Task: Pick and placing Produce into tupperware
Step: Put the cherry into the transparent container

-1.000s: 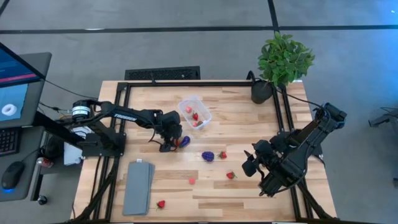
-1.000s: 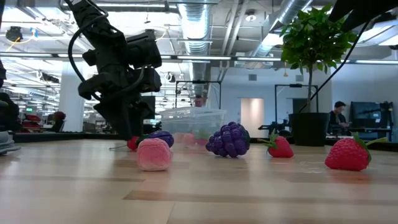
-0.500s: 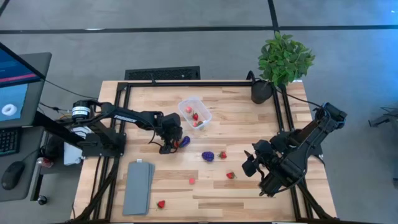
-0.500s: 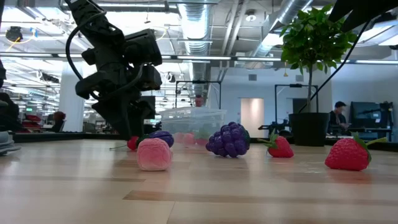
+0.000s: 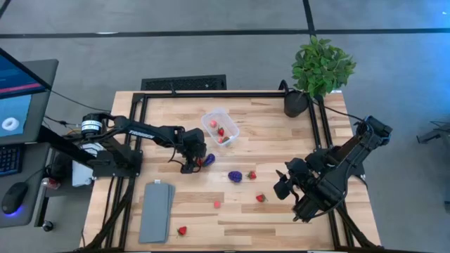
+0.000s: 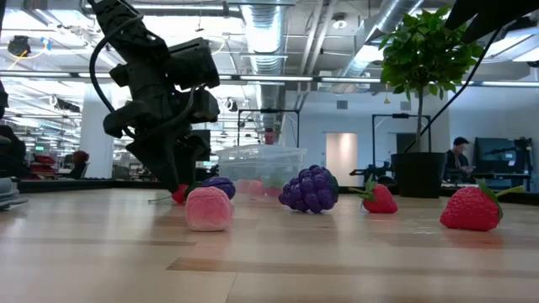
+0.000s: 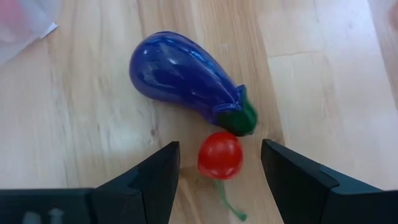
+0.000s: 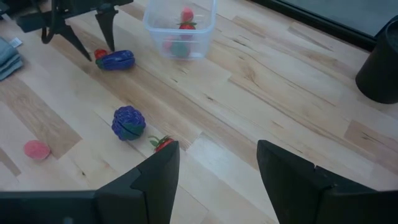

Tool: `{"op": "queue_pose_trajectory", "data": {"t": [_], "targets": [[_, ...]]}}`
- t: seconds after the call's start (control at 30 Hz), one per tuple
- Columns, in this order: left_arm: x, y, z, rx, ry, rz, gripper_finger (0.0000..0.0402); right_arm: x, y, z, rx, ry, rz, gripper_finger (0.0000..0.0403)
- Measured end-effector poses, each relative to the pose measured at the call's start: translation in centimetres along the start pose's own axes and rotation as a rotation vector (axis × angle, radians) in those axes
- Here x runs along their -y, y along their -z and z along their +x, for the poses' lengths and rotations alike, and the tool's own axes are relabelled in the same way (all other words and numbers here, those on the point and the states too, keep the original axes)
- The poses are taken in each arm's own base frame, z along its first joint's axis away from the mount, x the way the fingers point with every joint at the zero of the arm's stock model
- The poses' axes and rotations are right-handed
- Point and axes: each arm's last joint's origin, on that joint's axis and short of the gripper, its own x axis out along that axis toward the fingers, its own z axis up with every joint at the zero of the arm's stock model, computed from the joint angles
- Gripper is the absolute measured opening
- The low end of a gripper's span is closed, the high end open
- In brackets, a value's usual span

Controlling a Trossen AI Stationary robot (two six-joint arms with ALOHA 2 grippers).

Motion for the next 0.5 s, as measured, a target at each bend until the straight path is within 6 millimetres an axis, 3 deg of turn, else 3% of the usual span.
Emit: {"op": "queue_pose_trajectory", "data": {"t": [0.5], "targets": [[-0.01,0.1,0.0,-0.013,-0.009,-0.003,0.0215,-0.01,-0.01,0.0,0.0,0.0,0.001,0.024]]}}
